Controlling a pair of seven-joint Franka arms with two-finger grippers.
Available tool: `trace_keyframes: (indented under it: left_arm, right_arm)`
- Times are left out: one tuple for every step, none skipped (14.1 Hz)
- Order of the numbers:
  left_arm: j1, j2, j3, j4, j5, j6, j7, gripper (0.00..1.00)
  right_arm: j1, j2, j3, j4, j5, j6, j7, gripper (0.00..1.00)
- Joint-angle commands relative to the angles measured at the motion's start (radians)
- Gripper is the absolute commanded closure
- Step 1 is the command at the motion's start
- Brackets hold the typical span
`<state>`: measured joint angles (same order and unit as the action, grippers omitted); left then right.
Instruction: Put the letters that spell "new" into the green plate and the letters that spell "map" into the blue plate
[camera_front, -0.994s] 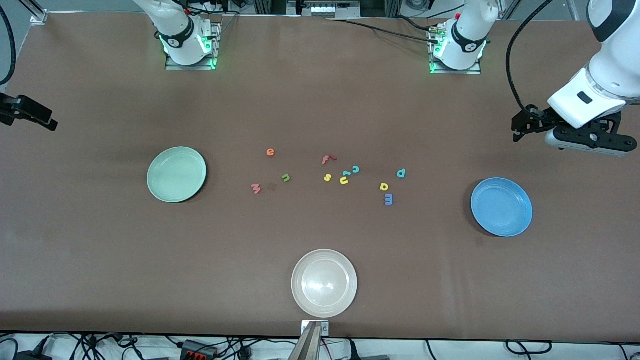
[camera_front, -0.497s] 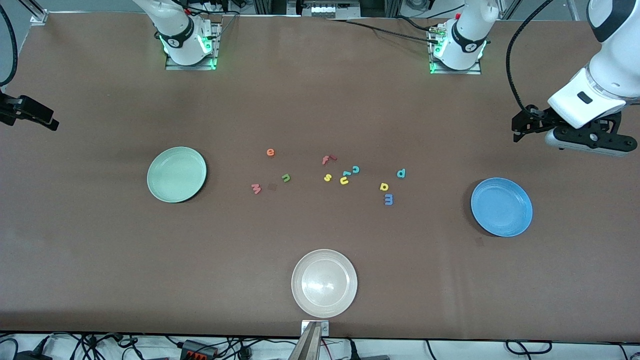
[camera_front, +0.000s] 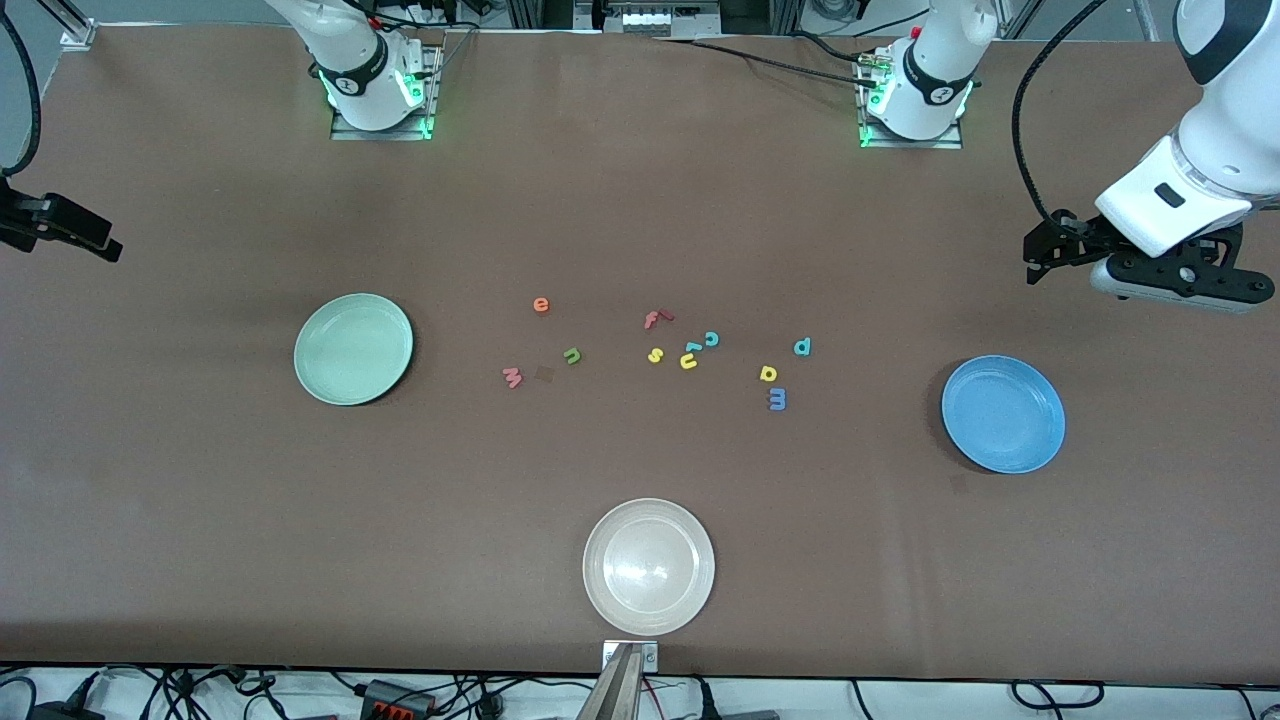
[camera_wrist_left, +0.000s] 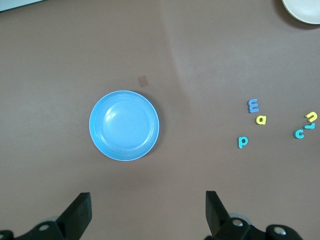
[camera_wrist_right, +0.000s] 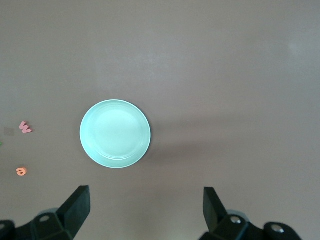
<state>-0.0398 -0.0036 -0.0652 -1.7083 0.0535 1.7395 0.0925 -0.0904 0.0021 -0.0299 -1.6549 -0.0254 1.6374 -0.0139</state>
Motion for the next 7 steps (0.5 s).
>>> trace_keyframes:
  left_arm:
    - [0.000,-0.016,0.001,-0.007,-0.023,-0.011,0.010,0.00]
    - [0.000,-0.016,-0.001,-0.007,-0.021,-0.011,0.010,0.00]
    - [0.000,-0.016,0.001,-0.005,-0.023,-0.011,0.010,0.00]
    - [0.000,-0.016,0.001,-0.005,-0.021,-0.011,0.010,0.00]
    - [0.000,-0.016,-0.001,-0.005,-0.021,-0.009,0.010,0.00]
    - [0.000,-0.016,-0.001,-0.004,-0.021,-0.011,0.010,0.00]
    - [-0.002,-0.015,0.001,0.007,-0.023,-0.011,0.009,0.00]
  right_arm:
    - [-0.012,-0.008,0.008,-0.014,0.001,0.004,-0.018,0.00]
    - [-0.012,-0.007,0.008,-0.014,-0.001,0.004,-0.018,0.00]
    - [-0.012,-0.007,0.008,-0.014,-0.001,0.002,-0.020,0.00]
    - [-0.012,-0.007,0.008,-0.014,-0.001,0.004,-0.020,0.00]
    - [-0.011,-0.001,0.008,-0.014,-0.001,0.002,-0.020,0.00]
    - [-0.009,0.013,0.010,-0.014,-0.001,0.001,-0.020,0.00]
    - [-0.008,0.025,0.010,-0.016,0.001,0.002,-0.020,0.00]
